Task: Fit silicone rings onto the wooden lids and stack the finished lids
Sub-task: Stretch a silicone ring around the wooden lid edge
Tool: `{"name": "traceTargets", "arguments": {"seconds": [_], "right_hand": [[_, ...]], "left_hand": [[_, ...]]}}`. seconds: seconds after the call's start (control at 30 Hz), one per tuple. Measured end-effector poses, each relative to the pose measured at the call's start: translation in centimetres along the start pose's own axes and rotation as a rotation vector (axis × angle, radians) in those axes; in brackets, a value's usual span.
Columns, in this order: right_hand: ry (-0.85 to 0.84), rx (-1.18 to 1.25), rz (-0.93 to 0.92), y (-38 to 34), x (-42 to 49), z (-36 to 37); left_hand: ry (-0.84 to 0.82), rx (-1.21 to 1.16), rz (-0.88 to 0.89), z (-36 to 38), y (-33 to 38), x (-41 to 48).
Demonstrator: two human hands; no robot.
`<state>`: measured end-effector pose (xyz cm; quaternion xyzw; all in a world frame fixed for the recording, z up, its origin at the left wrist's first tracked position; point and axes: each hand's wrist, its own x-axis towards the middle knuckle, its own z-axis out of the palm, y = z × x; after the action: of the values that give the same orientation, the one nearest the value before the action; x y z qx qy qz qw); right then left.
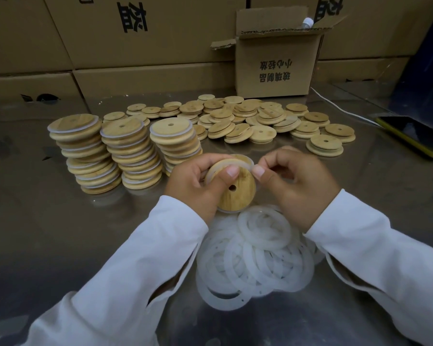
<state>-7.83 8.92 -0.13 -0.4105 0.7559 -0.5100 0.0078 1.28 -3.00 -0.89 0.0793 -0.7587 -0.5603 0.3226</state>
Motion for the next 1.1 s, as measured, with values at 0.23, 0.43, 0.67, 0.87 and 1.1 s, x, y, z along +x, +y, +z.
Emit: {"name": "traceTargets", "arguments": {"seconds": [0.23, 0.43, 0.67, 0.87, 1.1], "right_hand": [[0.068, 0.042, -0.002, -0.3, -0.2, 0.0], [0.075, 0.076, -0.004, -0.4, -0.4, 0.2], [-0.023, 0.205, 0.119, -0.3, -0.4, 0.1], [-0.030, 0.133, 0.045, -0.3, -0.3, -0.1], [-0.034, 0.088, 0.023, -0.1, -0.3, -0.3]], "left_hand": [[0.060, 0.038, 0.050, 0.2, 0.1, -0.1], [0.048, 0.043, 0.062, 0.0, 0.3, -0.1], [0.035, 0.073, 0.082, -0.2, 0.0, 0.0], [0.014, 0.015, -0.020, -0.3, -0.4, 0.0], [-0.006, -0.041, -0.085, -0.1, -0.8, 0.1]]}}
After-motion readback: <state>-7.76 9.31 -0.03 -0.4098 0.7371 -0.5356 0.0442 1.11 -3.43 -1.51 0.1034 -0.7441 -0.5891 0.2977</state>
